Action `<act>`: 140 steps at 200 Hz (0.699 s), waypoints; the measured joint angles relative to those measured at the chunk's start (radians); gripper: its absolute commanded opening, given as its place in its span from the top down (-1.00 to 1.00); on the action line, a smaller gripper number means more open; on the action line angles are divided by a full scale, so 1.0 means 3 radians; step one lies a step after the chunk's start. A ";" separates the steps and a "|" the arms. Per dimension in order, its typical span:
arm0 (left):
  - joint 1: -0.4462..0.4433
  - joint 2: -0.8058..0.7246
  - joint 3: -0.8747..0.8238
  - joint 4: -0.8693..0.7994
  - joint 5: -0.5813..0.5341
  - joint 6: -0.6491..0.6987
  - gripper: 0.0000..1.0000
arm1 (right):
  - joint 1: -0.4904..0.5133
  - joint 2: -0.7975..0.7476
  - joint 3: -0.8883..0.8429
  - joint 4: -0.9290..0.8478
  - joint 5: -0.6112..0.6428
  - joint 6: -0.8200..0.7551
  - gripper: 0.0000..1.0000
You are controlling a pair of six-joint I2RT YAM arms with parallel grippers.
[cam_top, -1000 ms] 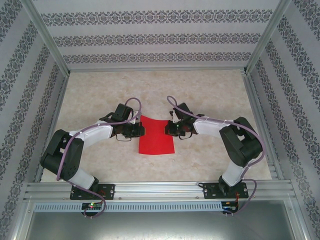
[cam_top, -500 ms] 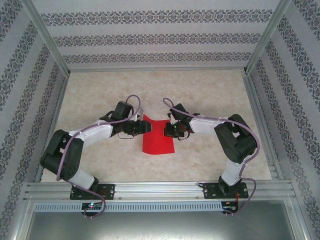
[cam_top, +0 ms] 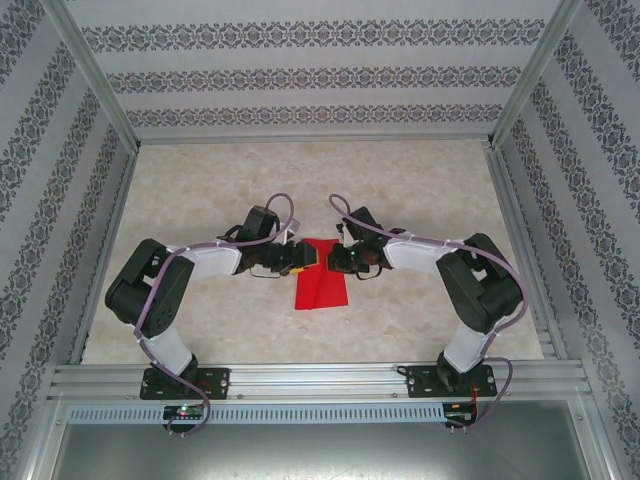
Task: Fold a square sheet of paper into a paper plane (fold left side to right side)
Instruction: First fold in half a square sheet of paper at the center of the table.
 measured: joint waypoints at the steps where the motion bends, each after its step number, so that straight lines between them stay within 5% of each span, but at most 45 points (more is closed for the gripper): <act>1: 0.0000 0.0001 0.0001 0.0000 0.0001 0.0000 -0.01 | -0.0003 -0.0011 -0.0003 -0.0001 0.0001 -0.0004 0.66; 54: -0.0001 0.0010 0.0062 0.0001 -0.0052 -0.0033 0.31 | -0.0149 -0.0698 -0.0262 0.0338 -0.0150 0.0224 0.31; 140: -0.0006 0.0020 0.0089 0.0000 -0.0098 -0.0034 0.45 | -0.0014 -0.0374 -0.0518 0.0753 -0.0520 0.0715 0.30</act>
